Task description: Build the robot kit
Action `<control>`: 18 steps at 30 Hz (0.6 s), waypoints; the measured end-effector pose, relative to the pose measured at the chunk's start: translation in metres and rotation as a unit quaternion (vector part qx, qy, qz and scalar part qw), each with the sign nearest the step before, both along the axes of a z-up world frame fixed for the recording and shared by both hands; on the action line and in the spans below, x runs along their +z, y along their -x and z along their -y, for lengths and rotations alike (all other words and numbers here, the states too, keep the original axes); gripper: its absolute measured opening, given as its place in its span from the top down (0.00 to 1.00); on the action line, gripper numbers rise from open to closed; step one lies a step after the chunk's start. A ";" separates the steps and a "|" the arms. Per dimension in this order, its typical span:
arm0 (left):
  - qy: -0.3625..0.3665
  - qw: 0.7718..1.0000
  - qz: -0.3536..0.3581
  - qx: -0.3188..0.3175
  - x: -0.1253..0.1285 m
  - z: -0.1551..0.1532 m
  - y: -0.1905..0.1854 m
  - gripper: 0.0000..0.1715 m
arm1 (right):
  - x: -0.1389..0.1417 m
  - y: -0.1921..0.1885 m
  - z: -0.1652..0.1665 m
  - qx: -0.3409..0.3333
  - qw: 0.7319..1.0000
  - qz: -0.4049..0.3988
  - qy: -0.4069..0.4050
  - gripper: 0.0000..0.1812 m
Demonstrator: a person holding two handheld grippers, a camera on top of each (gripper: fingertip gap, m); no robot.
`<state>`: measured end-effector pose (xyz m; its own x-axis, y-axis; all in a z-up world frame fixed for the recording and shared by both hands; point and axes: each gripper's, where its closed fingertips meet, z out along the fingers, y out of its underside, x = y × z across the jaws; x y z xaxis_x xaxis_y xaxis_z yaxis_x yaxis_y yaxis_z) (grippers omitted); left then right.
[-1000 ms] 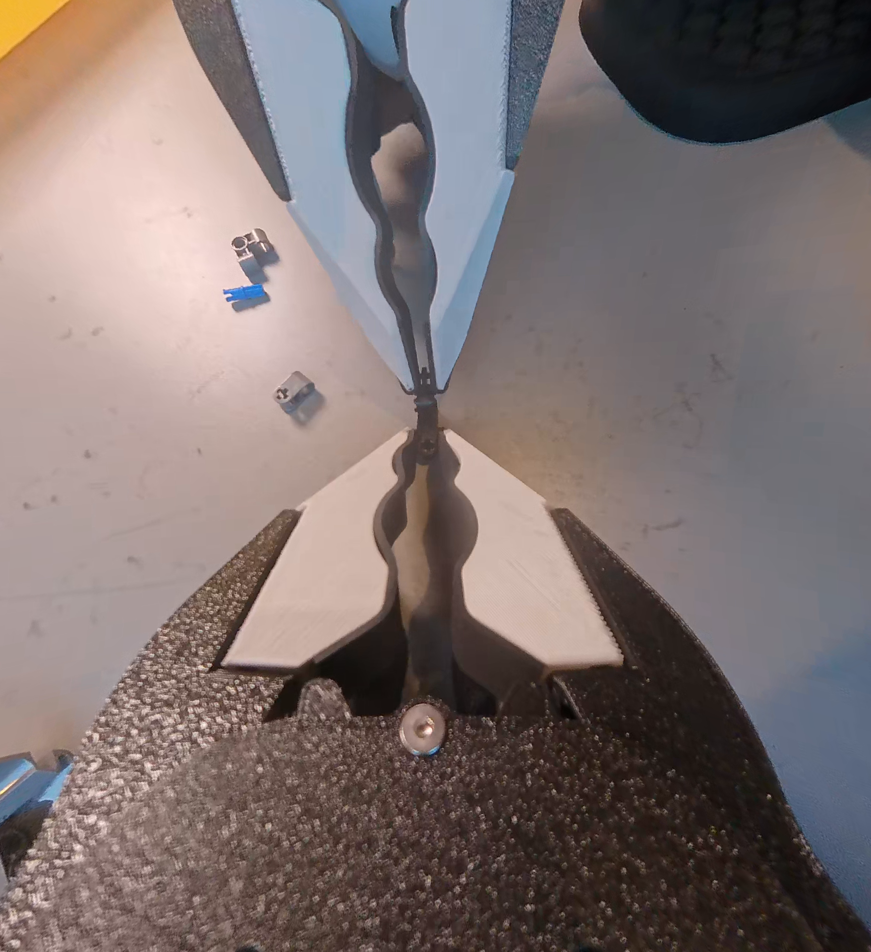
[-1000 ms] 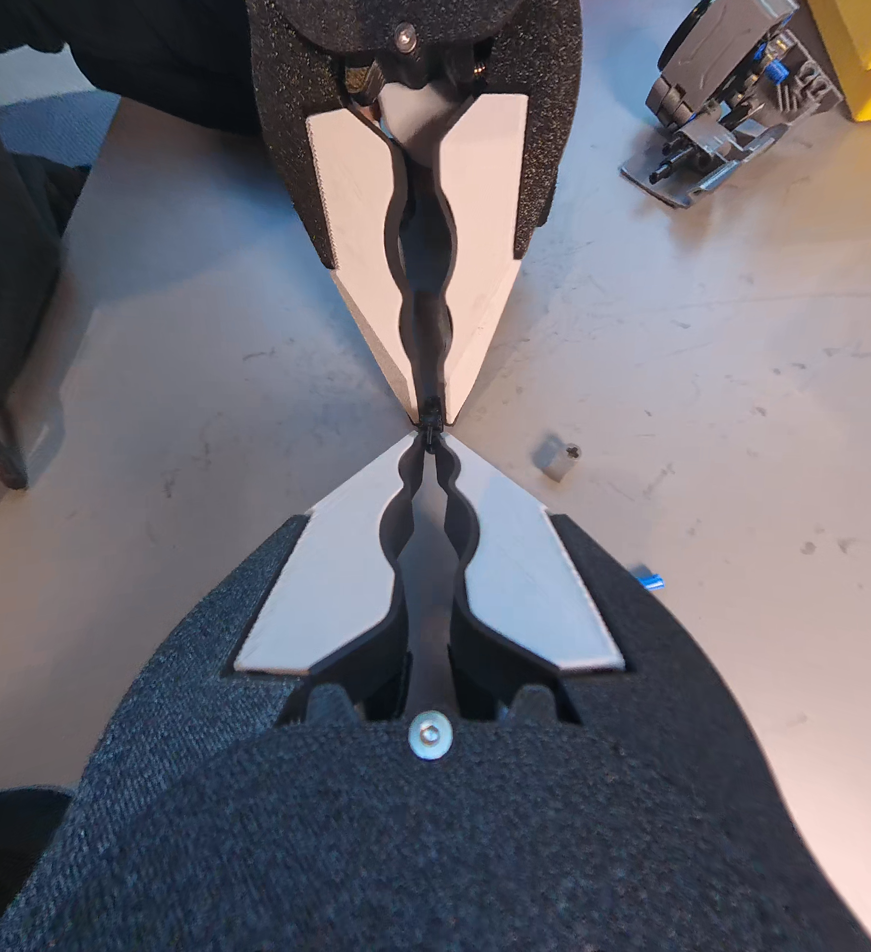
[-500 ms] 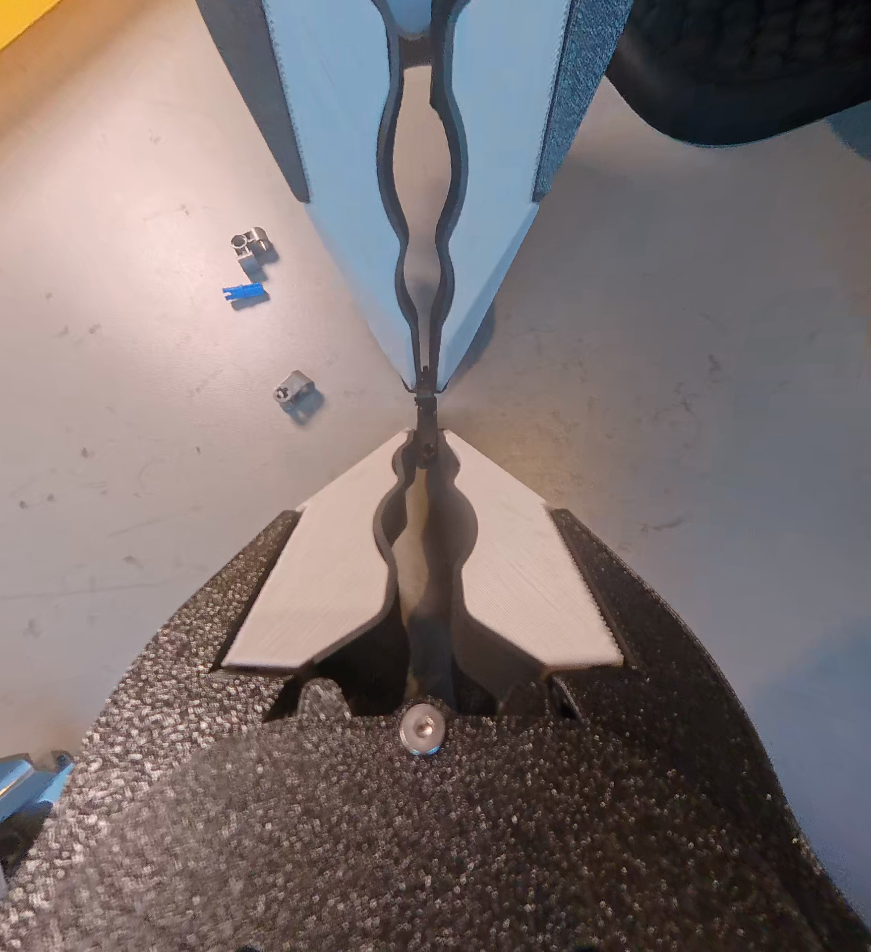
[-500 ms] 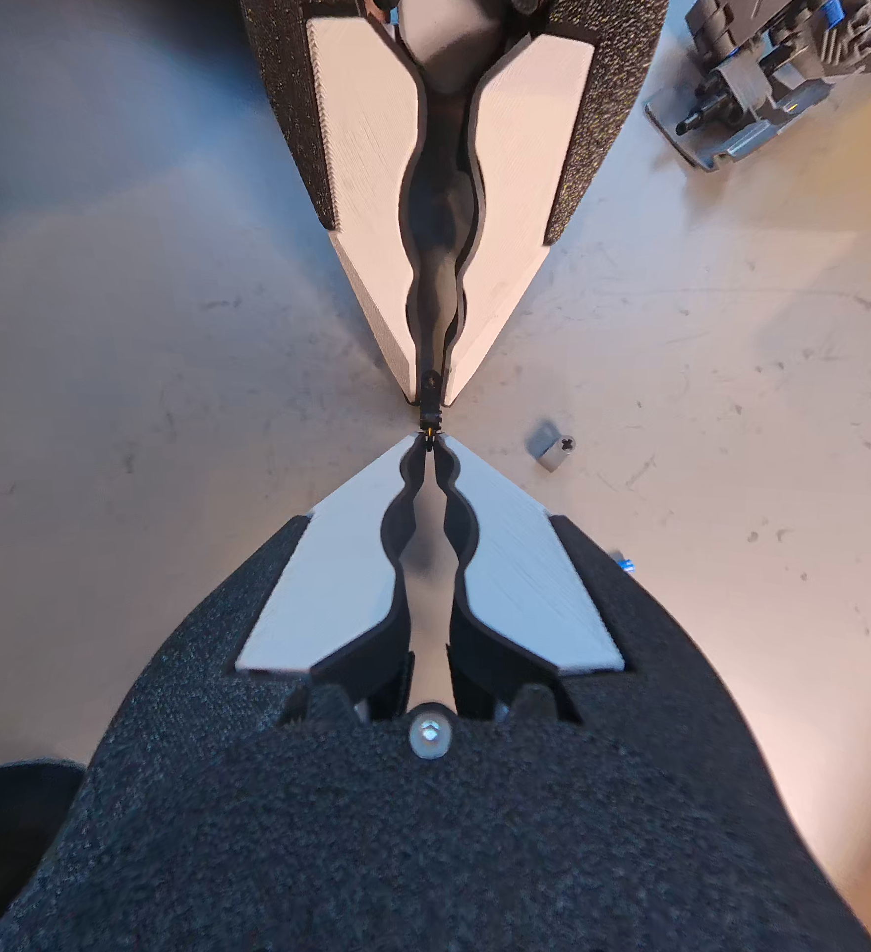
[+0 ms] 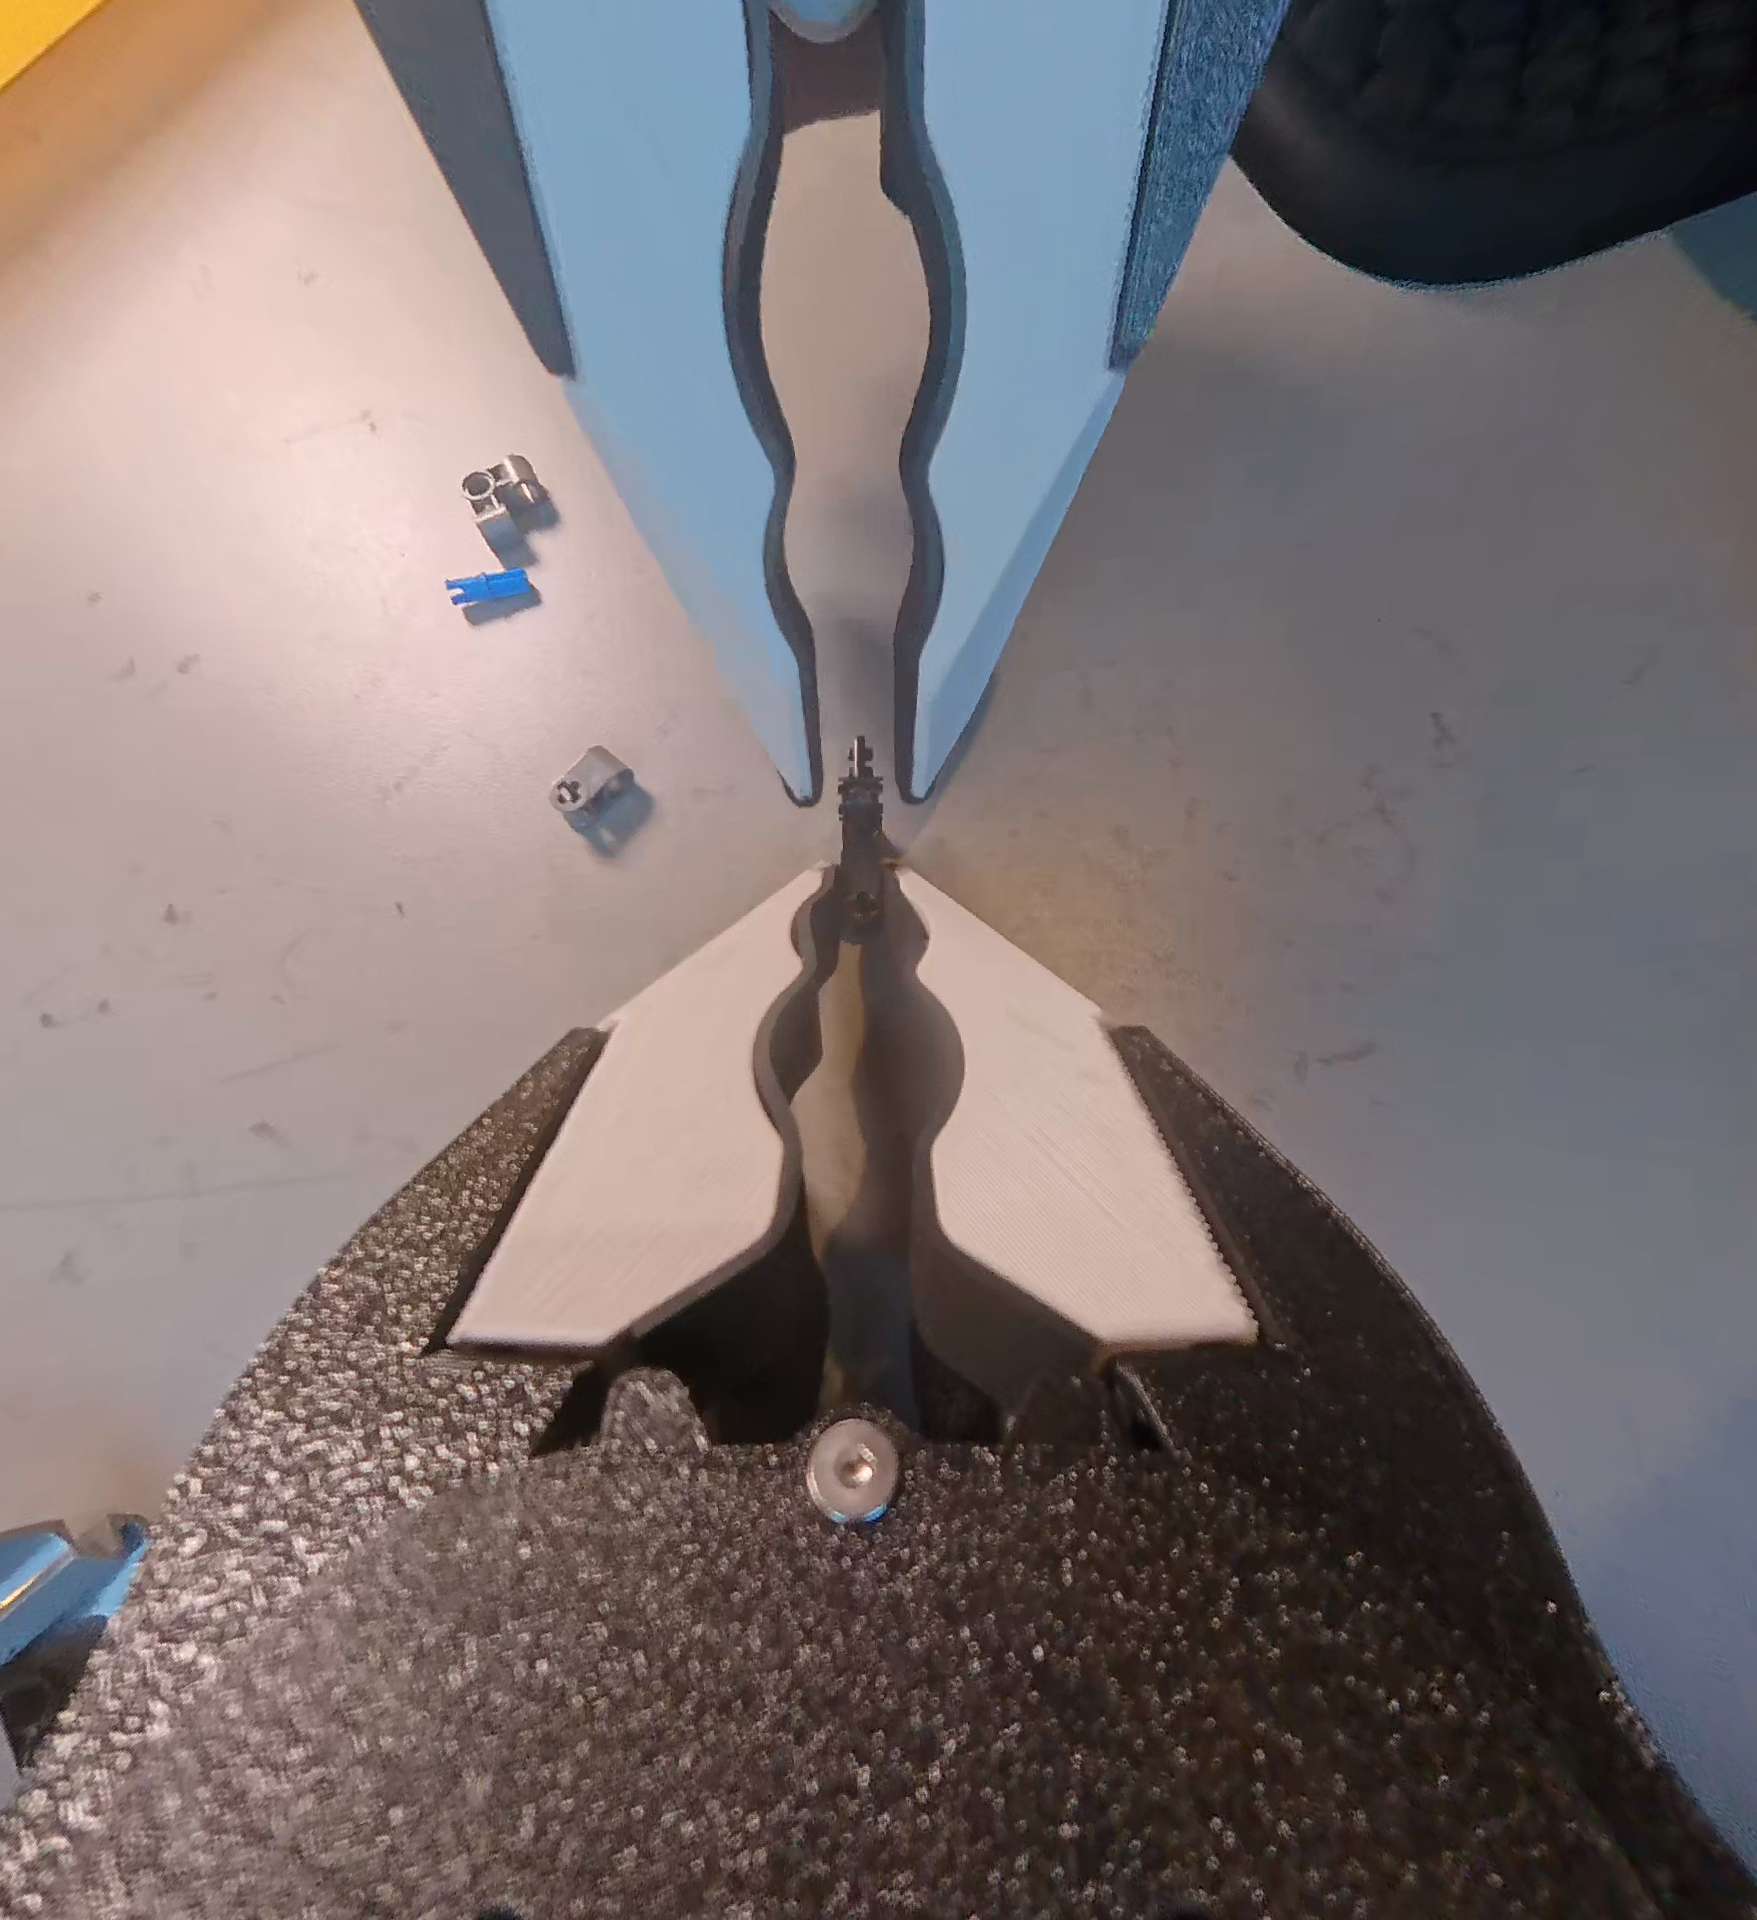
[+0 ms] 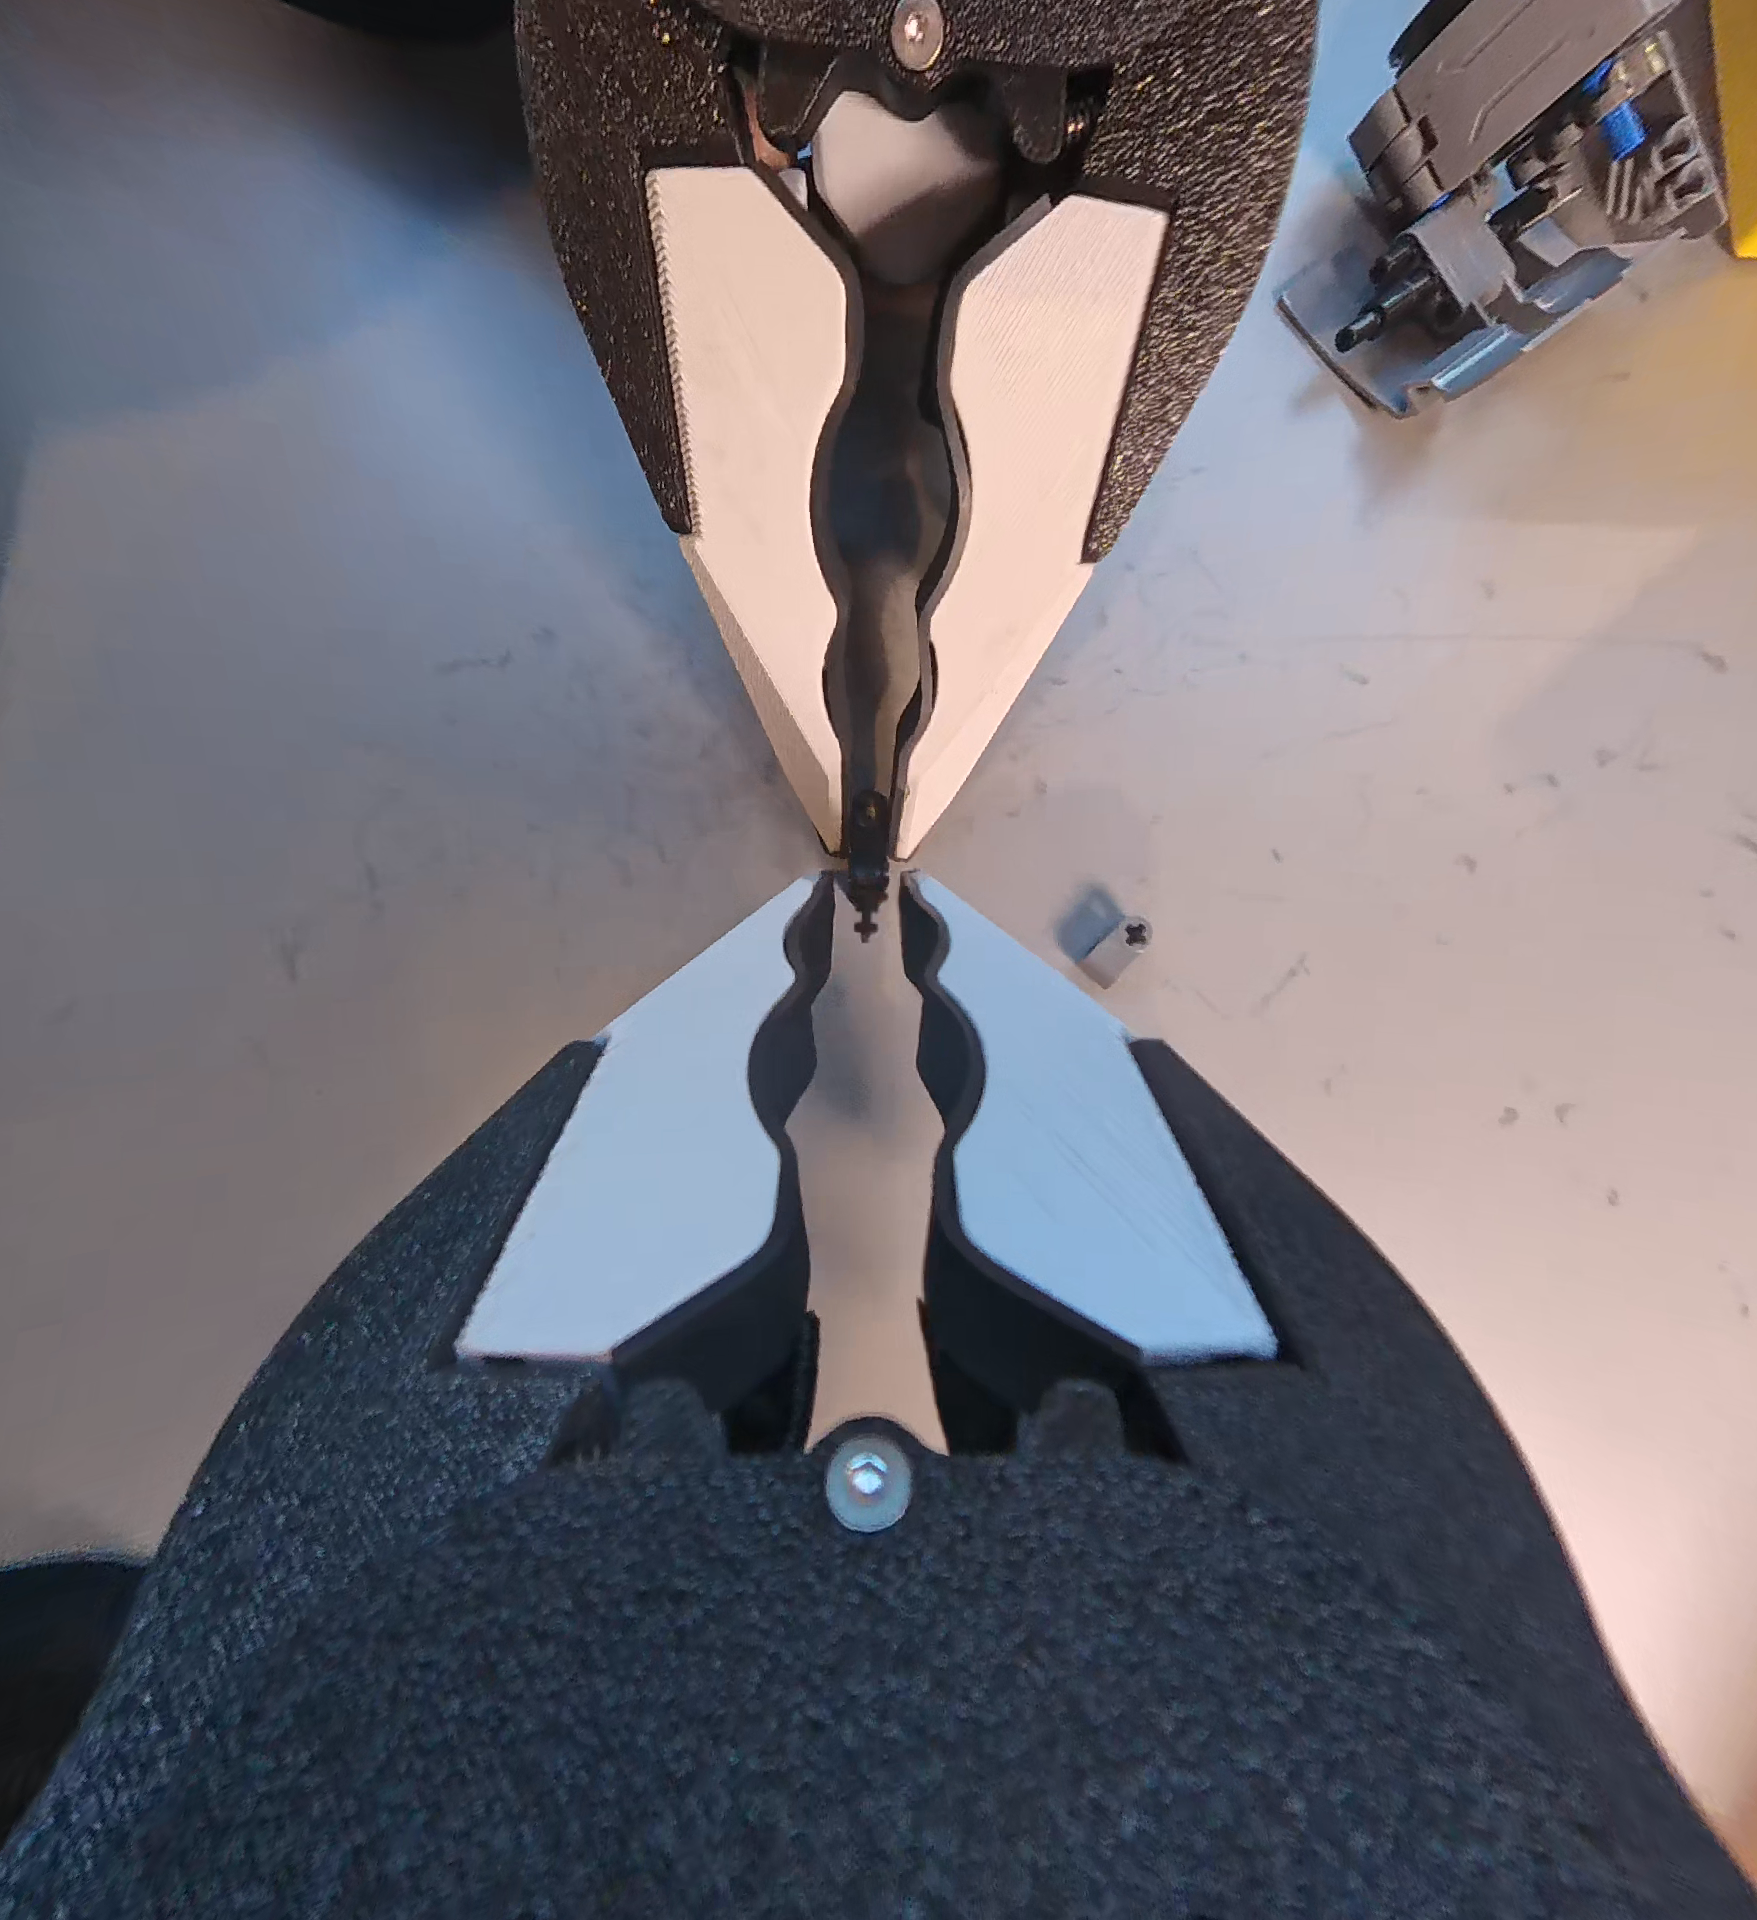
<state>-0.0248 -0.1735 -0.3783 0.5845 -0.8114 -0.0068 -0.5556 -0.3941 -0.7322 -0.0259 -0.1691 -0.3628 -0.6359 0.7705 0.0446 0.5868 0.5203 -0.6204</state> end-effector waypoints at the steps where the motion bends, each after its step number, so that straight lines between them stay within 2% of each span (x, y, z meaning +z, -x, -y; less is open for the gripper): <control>1: 0.000 1.000 0.000 0.000 0.000 0.000 0.000 0.96 | -0.003 0.000 0.001 0.002 1.000 0.005 -0.006 0.95; 5: 0.002 1.000 0.000 0.001 0.000 0.000 0.000 0.96 | -0.004 0.001 0.001 -0.003 1.000 0.029 -0.005 0.96; 10: 0.003 1.000 0.005 0.003 0.000 0.000 0.000 0.96 | -0.010 0.000 0.000 0.018 0.995 0.078 -0.054 0.97; 18: 0.004 1.000 0.007 0.003 0.000 0.000 0.000 0.96 | -0.011 0.000 0.001 0.024 0.991 0.095 -0.088 0.97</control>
<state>-0.0249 -0.1733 -0.3783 0.5898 -0.8075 0.0074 -0.5432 -0.4035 -0.7363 -0.0255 -0.1699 -0.3738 -0.6821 0.7294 0.0524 0.6554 0.6415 -0.3987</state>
